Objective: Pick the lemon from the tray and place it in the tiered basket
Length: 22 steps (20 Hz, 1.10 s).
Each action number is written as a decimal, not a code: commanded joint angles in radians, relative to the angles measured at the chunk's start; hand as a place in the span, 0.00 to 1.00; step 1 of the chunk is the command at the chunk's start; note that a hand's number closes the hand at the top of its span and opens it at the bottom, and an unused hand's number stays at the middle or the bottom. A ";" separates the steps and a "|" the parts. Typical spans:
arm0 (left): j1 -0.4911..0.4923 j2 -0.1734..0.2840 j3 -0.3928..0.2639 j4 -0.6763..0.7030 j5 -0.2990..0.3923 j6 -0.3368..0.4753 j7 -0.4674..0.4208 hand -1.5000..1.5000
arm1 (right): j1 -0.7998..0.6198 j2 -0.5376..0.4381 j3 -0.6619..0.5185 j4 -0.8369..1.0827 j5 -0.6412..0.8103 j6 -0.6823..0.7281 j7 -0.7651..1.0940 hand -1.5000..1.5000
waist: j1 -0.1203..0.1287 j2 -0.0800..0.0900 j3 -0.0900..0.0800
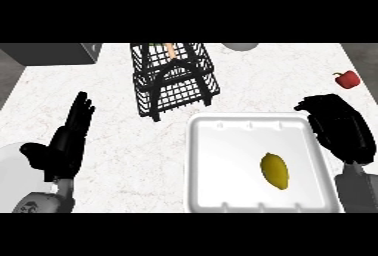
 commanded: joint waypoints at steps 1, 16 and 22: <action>-0.034 -0.011 -0.046 -0.009 -0.048 0.001 -0.024 0.50 | 0.023 0.038 0.020 0.103 -0.254 0.252 0.085 0.00 | 0.024 0.006 -0.001; -0.037 -0.061 -0.088 0.004 -0.134 0.082 -0.002 0.50 | 0.040 -0.584 -0.278 -0.044 -0.023 0.851 0.011 0.00 | -0.013 -0.020 -0.009; -0.057 -0.064 -0.107 -0.026 -0.142 0.072 0.024 0.50 | 0.012 -0.586 -0.273 -0.366 0.290 0.776 0.001 0.00 | 0.011 -0.016 -0.006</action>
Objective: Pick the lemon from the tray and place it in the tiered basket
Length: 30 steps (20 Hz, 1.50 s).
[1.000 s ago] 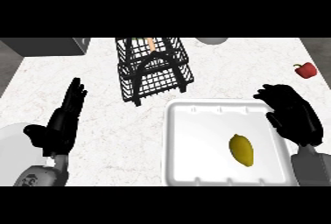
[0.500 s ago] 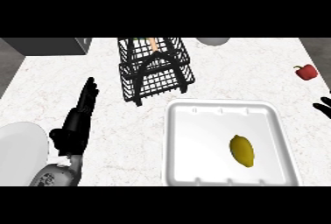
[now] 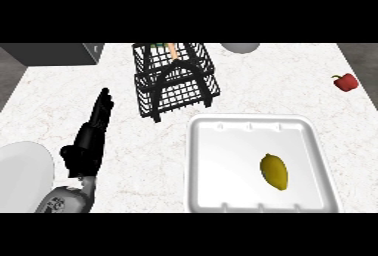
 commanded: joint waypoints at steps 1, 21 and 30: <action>0.011 -0.001 0.001 0.007 0.003 -0.013 -0.021 0.50 | 0.004 -0.011 -0.008 -0.213 0.214 0.040 -0.043 0.00 | 0.006 0.003 0.000; -0.055 -0.066 0.064 0.035 -0.055 -0.060 0.024 0.50 | 0.153 0.157 0.215 -0.520 0.693 0.024 -0.002 0.00 | 0.023 0.009 -0.002; -0.011 -0.100 0.032 -0.036 -0.115 -0.064 0.055 0.50 | 0.120 0.142 0.283 -0.440 0.889 -0.017 -0.054 0.00 | 0.030 0.009 -0.001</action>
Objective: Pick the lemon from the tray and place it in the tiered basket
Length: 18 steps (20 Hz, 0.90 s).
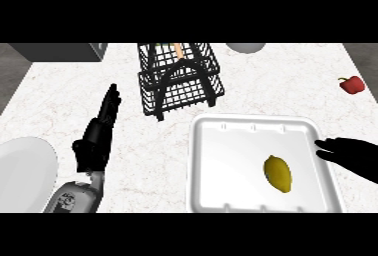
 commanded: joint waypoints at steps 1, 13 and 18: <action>-0.012 -0.014 0.040 0.060 0.002 -0.028 -0.039 0.50 | -0.009 0.002 0.030 0.040 0.137 -0.011 -0.084 0.00 | -0.001 0.001 0.000; 0.000 -0.027 0.053 -0.013 -0.045 -0.039 0.017 0.50 | 0.077 -0.053 0.143 0.031 0.390 -0.186 -0.300 0.00 | -0.002 0.000 0.000; 0.033 -0.052 0.040 -0.042 -0.062 -0.047 0.024 0.50 | 0.063 -0.029 0.175 0.102 0.504 -0.307 -0.368 0.00 | 0.000 0.000 0.000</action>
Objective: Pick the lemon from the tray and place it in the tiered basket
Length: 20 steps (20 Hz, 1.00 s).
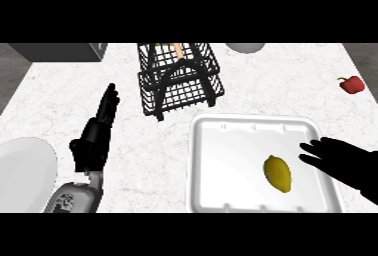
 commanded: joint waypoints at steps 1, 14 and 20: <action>-0.040 0.000 0.041 0.040 0.005 -0.030 0.015 0.50 | 0.021 0.006 -0.013 0.001 0.064 -0.028 -0.087 0.00 | -0.003 0.000 0.000; 0.001 -0.046 0.027 -0.020 -0.057 -0.025 0.024 0.50 | -0.017 0.107 -0.005 0.255 0.204 -0.103 -0.134 0.00 | -0.001 0.000 0.000; 0.018 -0.046 0.047 -0.044 -0.048 -0.058 0.028 0.50 | 0.027 0.143 0.011 0.211 0.232 -0.125 -0.171 0.00 | -0.002 -0.001 0.000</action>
